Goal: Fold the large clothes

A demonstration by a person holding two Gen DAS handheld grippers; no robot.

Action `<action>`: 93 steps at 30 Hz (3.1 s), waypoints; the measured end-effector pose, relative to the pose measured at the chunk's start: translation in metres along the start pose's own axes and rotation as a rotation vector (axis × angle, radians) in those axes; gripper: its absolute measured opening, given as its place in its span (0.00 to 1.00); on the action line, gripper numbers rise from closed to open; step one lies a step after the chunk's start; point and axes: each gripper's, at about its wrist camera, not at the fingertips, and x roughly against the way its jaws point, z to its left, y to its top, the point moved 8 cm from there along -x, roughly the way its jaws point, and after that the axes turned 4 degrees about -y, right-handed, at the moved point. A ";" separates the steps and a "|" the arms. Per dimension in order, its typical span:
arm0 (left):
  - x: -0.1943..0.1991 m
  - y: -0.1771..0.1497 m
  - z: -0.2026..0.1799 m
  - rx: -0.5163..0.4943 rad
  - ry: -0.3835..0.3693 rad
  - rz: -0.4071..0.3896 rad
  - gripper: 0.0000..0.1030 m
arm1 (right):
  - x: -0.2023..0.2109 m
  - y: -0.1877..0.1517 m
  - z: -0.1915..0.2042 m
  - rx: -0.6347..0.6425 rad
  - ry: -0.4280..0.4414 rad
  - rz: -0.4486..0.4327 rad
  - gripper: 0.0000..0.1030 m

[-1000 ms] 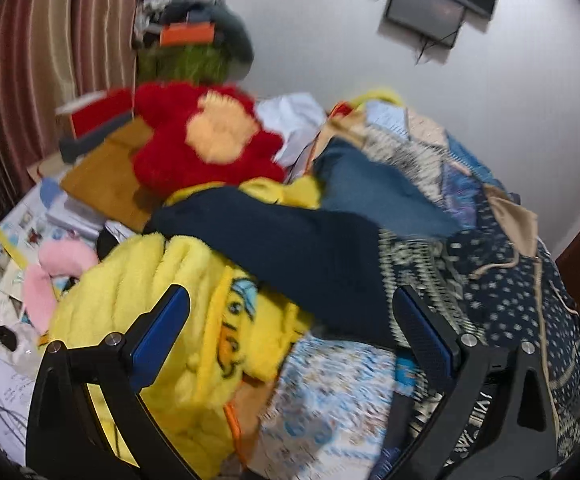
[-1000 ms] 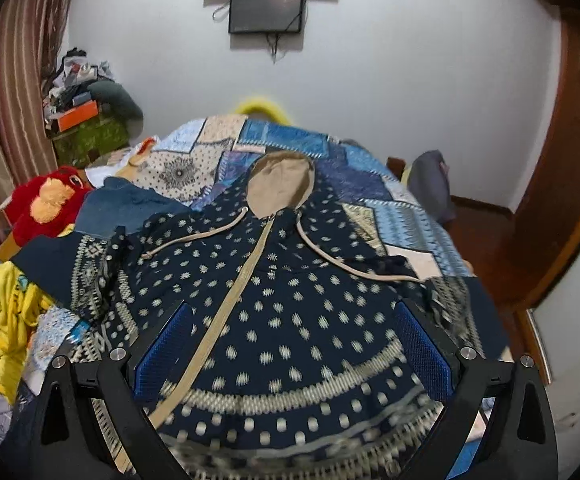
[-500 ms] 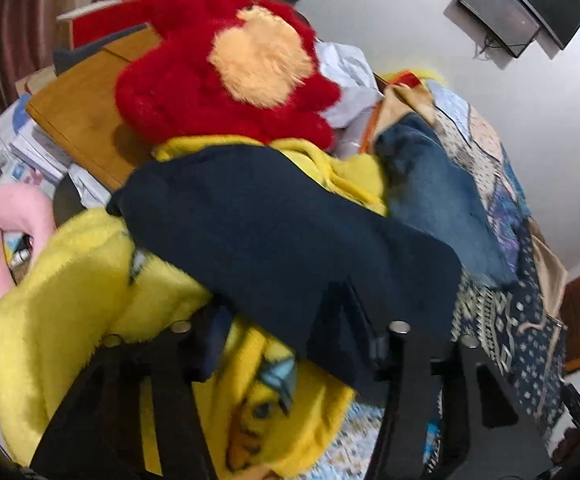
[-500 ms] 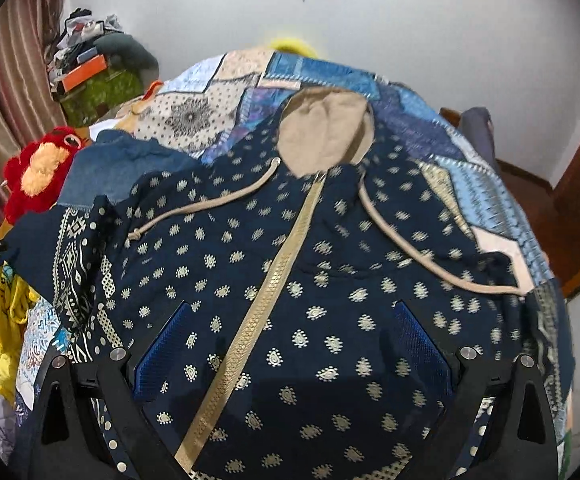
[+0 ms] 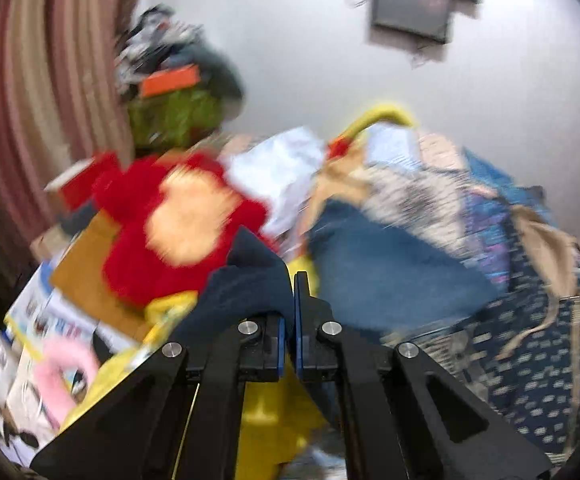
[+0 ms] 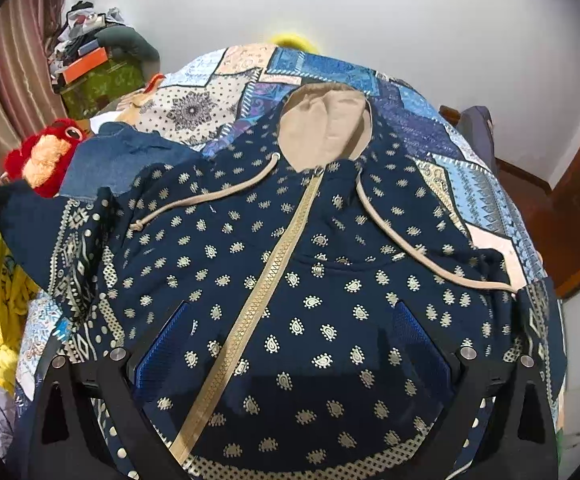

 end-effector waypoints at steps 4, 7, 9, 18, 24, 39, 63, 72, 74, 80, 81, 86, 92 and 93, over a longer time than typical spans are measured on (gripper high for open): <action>0.022 0.032 -0.071 -0.062 -0.139 -0.055 0.02 | 0.017 0.003 -0.007 -0.002 0.003 -0.033 0.97; 0.031 0.042 -0.127 -0.082 -0.257 -0.051 0.02 | 0.033 0.006 -0.015 -0.009 0.003 -0.062 0.97; 0.036 0.045 -0.163 -0.096 -0.340 -0.036 0.02 | 0.042 0.006 -0.023 -0.012 -0.003 -0.080 0.97; 0.028 0.000 -0.320 -0.209 -0.592 0.130 0.02 | 0.071 -0.004 -0.067 -0.001 -0.074 -0.130 0.97; 0.022 -0.076 -0.409 -0.353 -0.666 0.279 0.02 | 0.079 -0.028 -0.108 -0.037 -0.113 -0.106 0.97; 0.038 -0.211 -0.453 -0.640 -0.662 0.473 0.19 | 0.093 -0.073 -0.168 -0.105 -0.182 -0.031 0.97; -0.042 -0.158 -0.201 -0.379 -0.333 0.465 0.63 | -0.018 -0.010 0.015 0.130 0.101 0.114 0.95; -0.071 -0.184 -0.196 -0.321 -0.364 0.514 0.63 | -0.062 -0.014 0.019 0.186 0.003 0.125 0.30; -0.074 -0.187 -0.196 -0.317 -0.362 0.514 0.64 | -0.056 -0.013 0.012 0.184 -0.003 0.116 0.14; -0.079 -0.186 -0.189 -0.280 -0.356 0.535 0.67 | -0.017 -0.002 -0.024 0.125 -0.061 0.017 0.08; -0.079 -0.186 -0.189 -0.280 -0.348 0.540 0.67 | -0.006 0.001 -0.037 0.092 -0.064 -0.004 0.08; -0.058 -0.161 -0.203 -0.296 -0.319 0.493 0.64 | 0.033 0.005 -0.090 -0.023 -0.079 -0.054 0.08; -0.029 -0.142 -0.258 -0.344 -0.413 0.442 0.64 | 0.039 -0.020 -0.135 -0.072 -0.103 -0.023 0.08; -0.030 -0.145 -0.266 -0.361 -0.417 0.449 0.64 | 0.035 -0.027 -0.140 -0.085 -0.094 -0.005 0.08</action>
